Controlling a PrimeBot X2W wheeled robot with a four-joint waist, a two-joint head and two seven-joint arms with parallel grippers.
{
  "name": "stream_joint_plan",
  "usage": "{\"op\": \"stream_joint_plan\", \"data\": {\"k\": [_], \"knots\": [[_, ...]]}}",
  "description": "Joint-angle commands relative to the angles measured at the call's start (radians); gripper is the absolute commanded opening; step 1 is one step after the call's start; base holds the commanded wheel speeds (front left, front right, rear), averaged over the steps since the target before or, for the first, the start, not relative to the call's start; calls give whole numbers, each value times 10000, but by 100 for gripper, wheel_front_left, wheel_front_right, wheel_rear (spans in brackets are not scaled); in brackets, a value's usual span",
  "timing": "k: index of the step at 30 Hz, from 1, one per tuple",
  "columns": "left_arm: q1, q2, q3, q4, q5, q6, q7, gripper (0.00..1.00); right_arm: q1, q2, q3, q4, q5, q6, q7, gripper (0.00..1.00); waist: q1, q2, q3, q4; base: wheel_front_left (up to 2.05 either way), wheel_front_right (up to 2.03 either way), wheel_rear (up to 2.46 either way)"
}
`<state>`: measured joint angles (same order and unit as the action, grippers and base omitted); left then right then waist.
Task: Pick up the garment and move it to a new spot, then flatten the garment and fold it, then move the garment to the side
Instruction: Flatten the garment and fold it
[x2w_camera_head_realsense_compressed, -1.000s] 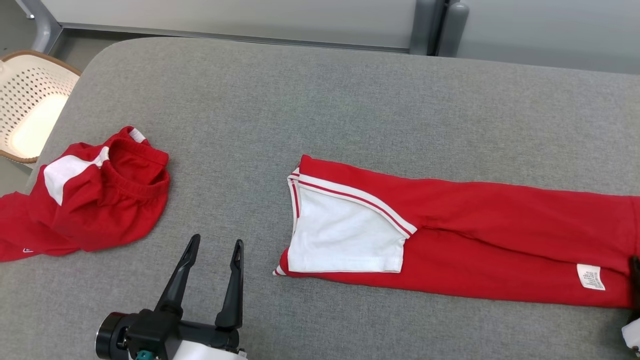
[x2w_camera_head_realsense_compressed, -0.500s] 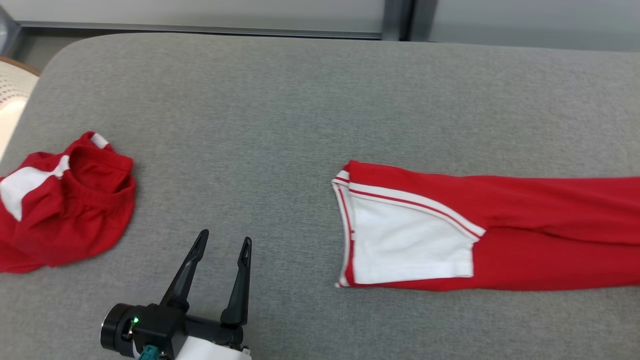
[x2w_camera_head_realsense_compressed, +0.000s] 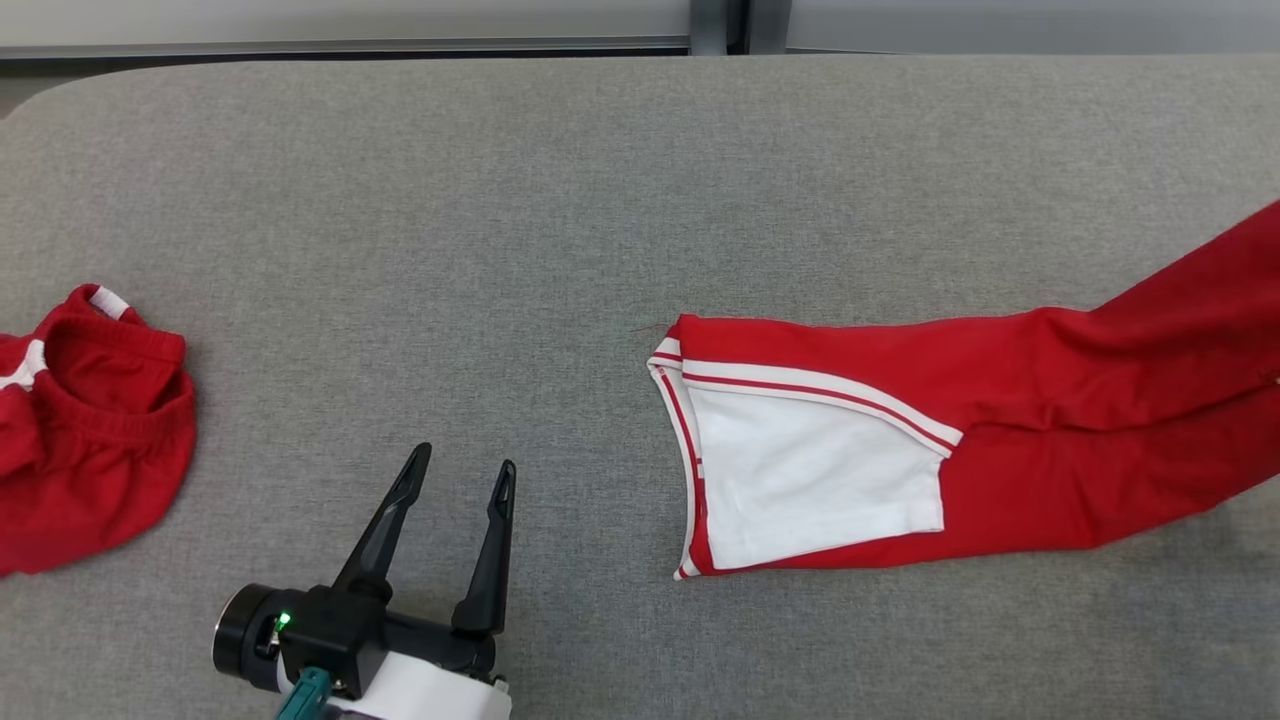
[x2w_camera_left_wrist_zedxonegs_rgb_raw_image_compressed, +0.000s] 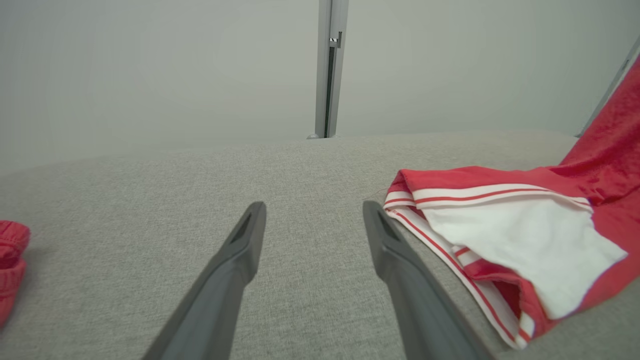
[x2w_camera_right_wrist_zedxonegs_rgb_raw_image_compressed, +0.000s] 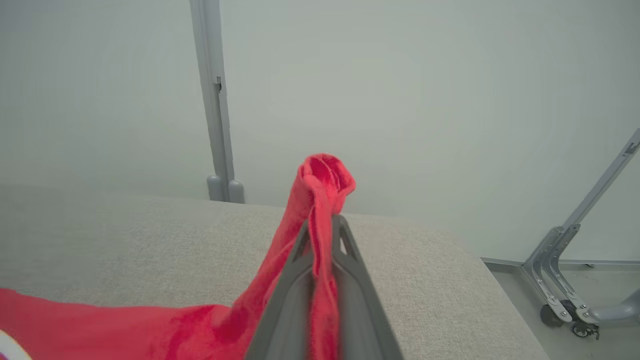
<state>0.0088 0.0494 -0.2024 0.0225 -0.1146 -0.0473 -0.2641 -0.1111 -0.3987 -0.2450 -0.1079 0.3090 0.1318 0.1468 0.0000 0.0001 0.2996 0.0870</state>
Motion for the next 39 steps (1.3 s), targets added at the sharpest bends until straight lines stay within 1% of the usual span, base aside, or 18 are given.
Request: {"op": "stream_joint_plan", "data": {"k": [1, 4, 6, 8, 11, 14, 16, 20, 25, 26, 27, 28, 31, 34, 38, 39], "knots": [[-255, 28, 1, 33, -35, -26, 0, 100, 171, 272, 176, -641, -212, -22, 231, 0, 0, -1, 3, 61, 0, 0, 0], [-285, 26, -34, 49, -66, 33, 0, 100, 398, 849, 701, -1738, -738, -22, 697, 0, 0, -1, -11, 195, 0, 0, 0], [-296, 26, -48, 39, 30, 64, 0, 100, 479, 1240, 1263, -2241, -1034, -20, 936, 0, 0, -1, -45, 301, 0, 0, 0], [-305, 26, -47, -26, 79, 147, 1, 100, 484, 1597, 1939, -2573, -1199, -20, 1090, 0, 0, -1, -92, 443, 0, 0, 0], [-316, 27, -106, -117, 119, 266, 1, 100, 431, 2132, 2812, -2696, -1248, -20, 1126, 0, 0, -1, -150, 691, 0, 0, 0], [-288, 25, -236, -130, 71, 346, 0, 100, 398, 2556, 3509, -2431, -1198, -20, 1111, 0, 0, -1, -184, 965, 0, 0, 0], [-269, 25, -309, -129, 18, 404, 0, 100, 353, 2700, 3946, -2118, -1127, -20, 1066, 0, 0, -1, -197, 1152, 0, 0, 0], [-202, 25, -453, -113, -105, 523, 0, 100, 314, 2858, 4611, -1349, -860, -14, 969, 0, 0, -1, -212, 1514, 0, 0, 0], [-180, 25, -625, -99, -250, 607, 0, 100, 257, 2938, 5169, -204, -572, -12, 991, 0, 0, -1, -257, 1899, 0, 0, 0], [-179, 25, -650, -103, -285, 637, 0, 100, 246, 2944, 5273, 19, -535, -14, 964, 29, 0, -1, -269, 1959, 0, 0, 0], [-172, 25, -670, -99, -294, 657, 0, 100, 212, 2986, 5312, 222, -480, -14, 862, 76, 0, -1, -281, 2001, 0, 0, 0], [-160, 25, -675, -100, -306, 674, 0, 100, 150, 3035, 5352, 401, -422, -14, 753, 100, 0, -1, -292, 2033, 0, 0, 0], [-136, 25, -708, -103, -326, 718, 0, 100, 57, 3185, 5533, 683, 24, -14, 485, 100, 0, -1, -313, 2099, 0, 0, 0], [-87, 26, -640, -161, -230, 761, 0, 100, -35, 3201, 5451, 393, 398, -14, 265, 100, 0, -1, -353, 2036, 0, 0, 0], [-14, 28, -453, -536, -5, 949, 0, 100, -56, 2760, 4744, -204, 249, -14, -259, 100, 0, -1, -609, 1731, 0, 0, 0], [-14, 28, -453, -536, -5, 949, 0, 100, -56, 2760, 4744, -204, 249, -14, -259, 100, 0, -1, -609, 1731, 0, 0, 0]]}}
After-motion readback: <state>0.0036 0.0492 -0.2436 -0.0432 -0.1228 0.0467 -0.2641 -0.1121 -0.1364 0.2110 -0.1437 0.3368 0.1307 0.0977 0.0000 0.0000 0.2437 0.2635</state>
